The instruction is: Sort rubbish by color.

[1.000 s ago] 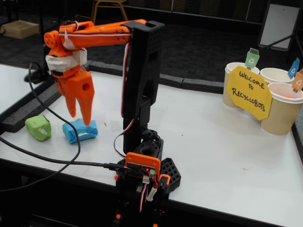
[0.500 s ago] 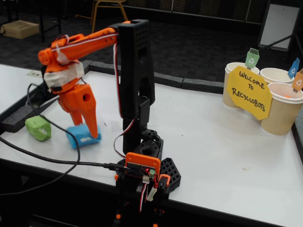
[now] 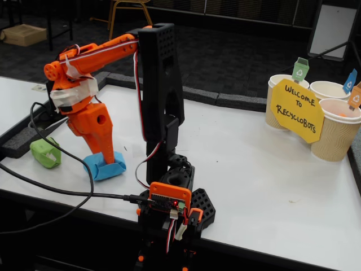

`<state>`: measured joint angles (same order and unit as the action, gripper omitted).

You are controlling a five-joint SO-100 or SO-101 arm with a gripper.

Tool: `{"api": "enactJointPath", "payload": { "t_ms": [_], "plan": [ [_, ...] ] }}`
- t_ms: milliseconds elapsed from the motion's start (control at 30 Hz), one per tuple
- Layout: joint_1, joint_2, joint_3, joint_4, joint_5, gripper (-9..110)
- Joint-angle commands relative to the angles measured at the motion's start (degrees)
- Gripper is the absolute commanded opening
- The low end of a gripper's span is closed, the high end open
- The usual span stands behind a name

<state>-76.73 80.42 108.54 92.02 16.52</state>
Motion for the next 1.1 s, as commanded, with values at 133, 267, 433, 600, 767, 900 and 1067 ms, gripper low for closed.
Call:
{"api": "enactJointPath", "payload": {
  "t_ms": [133, 267, 433, 600, 767, 900, 1067],
  "plan": [
    [7.3, 10.1, -7.8, 1.7, -0.5, 0],
    [9.0, 20.0, -10.6, 1.8, -1.0, 0],
    [11.1, 31.6, -11.6, 1.3, -1.0, 0],
    [14.1, 41.6, -11.4, -0.4, -1.9, 0],
    [21.7, 53.8, -6.8, -6.6, -5.2, 0],
    [27.8, 58.9, -4.4, -7.4, -6.0, 0],
    [38.3, 66.1, -0.4, -10.5, -6.2, 0]
  ]
}}
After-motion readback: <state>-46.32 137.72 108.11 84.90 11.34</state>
